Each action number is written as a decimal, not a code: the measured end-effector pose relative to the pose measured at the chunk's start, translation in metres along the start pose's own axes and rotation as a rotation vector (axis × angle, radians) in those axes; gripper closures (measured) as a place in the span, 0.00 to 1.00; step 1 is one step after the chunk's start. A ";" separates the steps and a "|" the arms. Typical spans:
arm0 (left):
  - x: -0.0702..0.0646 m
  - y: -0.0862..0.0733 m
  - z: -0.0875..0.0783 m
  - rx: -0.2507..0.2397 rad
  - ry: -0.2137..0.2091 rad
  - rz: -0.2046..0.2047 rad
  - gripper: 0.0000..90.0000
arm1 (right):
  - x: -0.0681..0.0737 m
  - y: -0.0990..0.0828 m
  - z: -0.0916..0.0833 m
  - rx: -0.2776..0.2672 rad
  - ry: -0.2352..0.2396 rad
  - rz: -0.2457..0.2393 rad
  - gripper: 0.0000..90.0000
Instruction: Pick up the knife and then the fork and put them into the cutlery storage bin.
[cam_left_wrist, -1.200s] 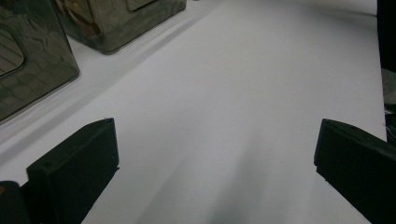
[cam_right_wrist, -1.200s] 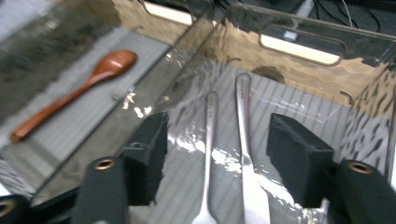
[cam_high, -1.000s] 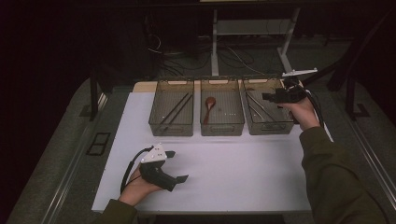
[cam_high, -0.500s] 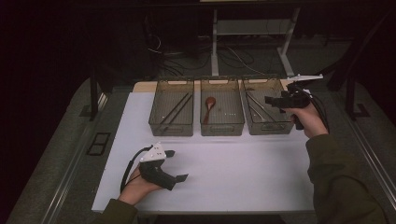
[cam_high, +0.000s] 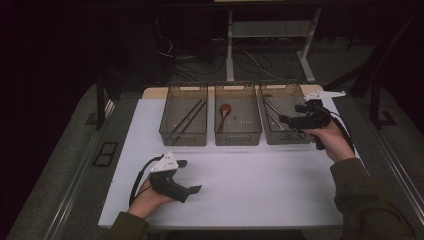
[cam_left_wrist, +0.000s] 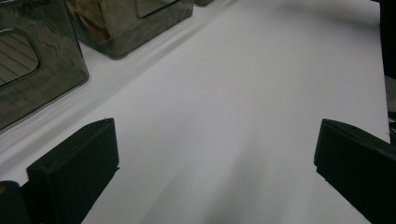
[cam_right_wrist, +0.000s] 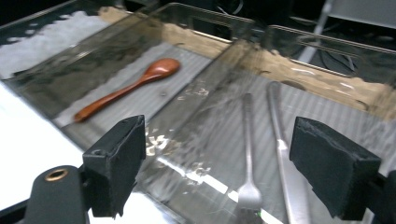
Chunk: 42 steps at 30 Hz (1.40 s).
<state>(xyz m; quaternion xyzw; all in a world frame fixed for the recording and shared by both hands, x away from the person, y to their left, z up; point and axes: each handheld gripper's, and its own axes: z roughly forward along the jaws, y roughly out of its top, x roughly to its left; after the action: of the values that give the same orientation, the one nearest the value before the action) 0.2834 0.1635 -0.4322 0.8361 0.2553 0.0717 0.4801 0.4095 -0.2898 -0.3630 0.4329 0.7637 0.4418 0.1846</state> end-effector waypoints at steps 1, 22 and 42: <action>0.000 -0.001 0.000 -0.004 0.002 -0.002 0.00 | 0.003 -0.001 -0.001 0.000 0.005 -0.008 0.20; -0.003 -0.001 -0.001 -0.008 -0.009 0.006 0.00 | 0.039 -0.043 -0.037 -0.056 0.075 -0.041 0.20; -0.004 -0.001 -0.001 -0.008 -0.009 0.007 0.00 | 0.060 -0.087 -0.051 -0.067 0.125 -0.044 0.20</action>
<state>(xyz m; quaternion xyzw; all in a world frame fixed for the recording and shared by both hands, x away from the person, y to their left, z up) 0.2793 0.1626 -0.4322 0.8356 0.2497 0.0705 0.4843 0.2988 -0.2876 -0.4019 0.3812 0.7678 0.4892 0.1606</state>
